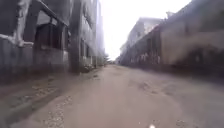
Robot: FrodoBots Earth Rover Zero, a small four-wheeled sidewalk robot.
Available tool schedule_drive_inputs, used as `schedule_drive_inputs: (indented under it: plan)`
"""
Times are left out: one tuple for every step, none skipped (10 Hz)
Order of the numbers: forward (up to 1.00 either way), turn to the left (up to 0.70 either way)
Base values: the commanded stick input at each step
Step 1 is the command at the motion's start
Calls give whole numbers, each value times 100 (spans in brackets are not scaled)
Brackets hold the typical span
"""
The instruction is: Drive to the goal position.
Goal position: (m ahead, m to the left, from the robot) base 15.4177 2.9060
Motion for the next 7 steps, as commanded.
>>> schedule_drive_inputs:
  plan:
    - [100,0]
    - [100,0]
    - [100,0]
    - [100,0]
    - [100,0]
    - [100,0]
    - [100,0]
